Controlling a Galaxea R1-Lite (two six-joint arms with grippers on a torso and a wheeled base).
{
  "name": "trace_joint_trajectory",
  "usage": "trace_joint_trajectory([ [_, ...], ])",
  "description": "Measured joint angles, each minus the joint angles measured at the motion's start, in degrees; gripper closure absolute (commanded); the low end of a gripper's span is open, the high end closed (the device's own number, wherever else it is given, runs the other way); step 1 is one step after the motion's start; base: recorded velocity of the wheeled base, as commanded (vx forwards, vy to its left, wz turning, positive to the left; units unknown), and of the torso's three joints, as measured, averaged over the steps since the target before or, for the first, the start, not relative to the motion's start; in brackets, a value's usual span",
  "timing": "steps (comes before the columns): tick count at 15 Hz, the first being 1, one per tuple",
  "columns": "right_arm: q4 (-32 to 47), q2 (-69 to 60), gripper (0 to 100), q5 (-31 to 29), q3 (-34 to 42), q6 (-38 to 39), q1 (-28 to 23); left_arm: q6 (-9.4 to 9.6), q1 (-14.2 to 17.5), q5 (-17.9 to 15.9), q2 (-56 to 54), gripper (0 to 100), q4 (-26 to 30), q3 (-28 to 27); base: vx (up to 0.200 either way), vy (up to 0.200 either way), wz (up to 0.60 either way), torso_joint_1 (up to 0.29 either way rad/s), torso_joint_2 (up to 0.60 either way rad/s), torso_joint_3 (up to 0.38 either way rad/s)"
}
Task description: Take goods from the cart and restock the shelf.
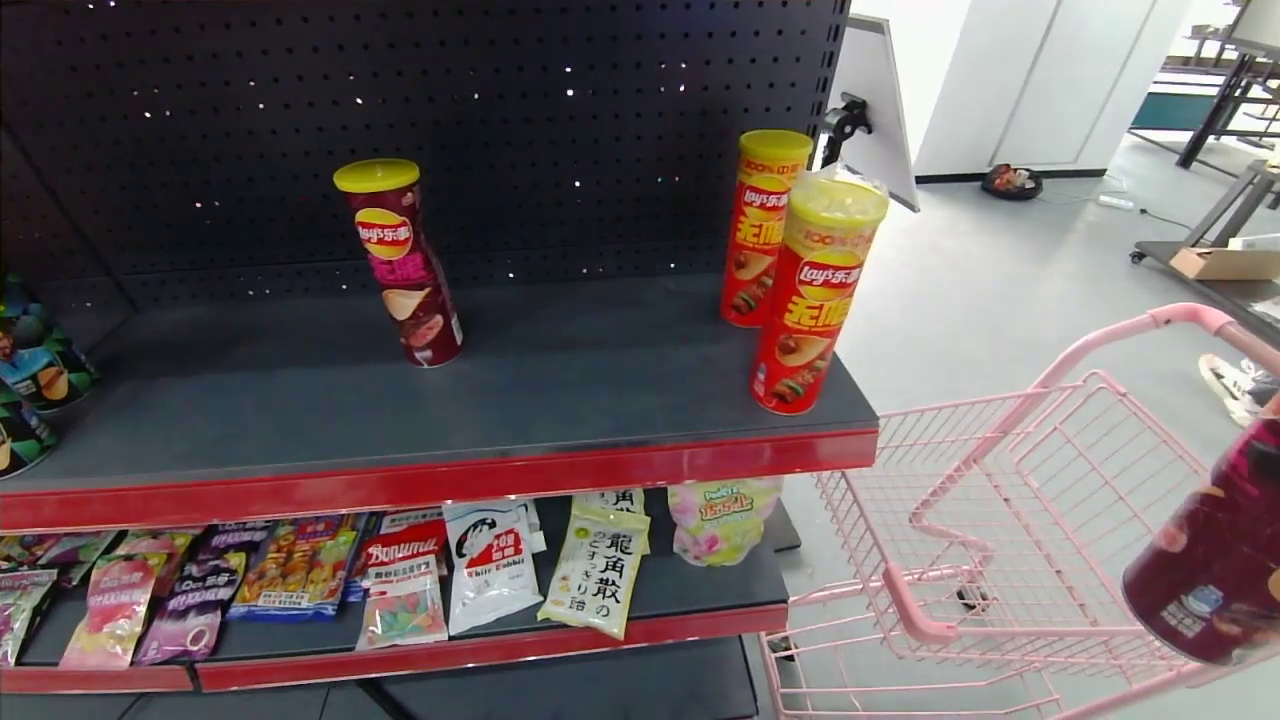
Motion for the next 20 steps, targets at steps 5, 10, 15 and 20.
trace_joint_trajectory([
  [5,-6.96,3.91,100,3.12,2.45,0.66,6.31,0.02,0.02,0.0,0.0,0,0.02,0.0,0.0,0.0,0.0,0.0,0.0,0.0],
  [10,-7.49,5.55,100,5.39,4.05,0.5,10.53,0.02,0.02,-0.02,0.0,0,0.0,0.0,0.0,0.08,0.0,0.001,0.0,0.002],
  [15,-7.44,6.23,100,7.97,3.69,0.33,12.13,0.02,0.0,-0.02,0.0,0,0.0,0.0,0.0,0.2,0.0,-0.001,0.0,0.001],
  [20,-7.53,6.9,100,7.78,3.41,0.2,15.8,0.02,0.05,0.0,0.0,0,0.0,0.0,0.0,0.2,0.0,0.0,0.0,0.002],
])
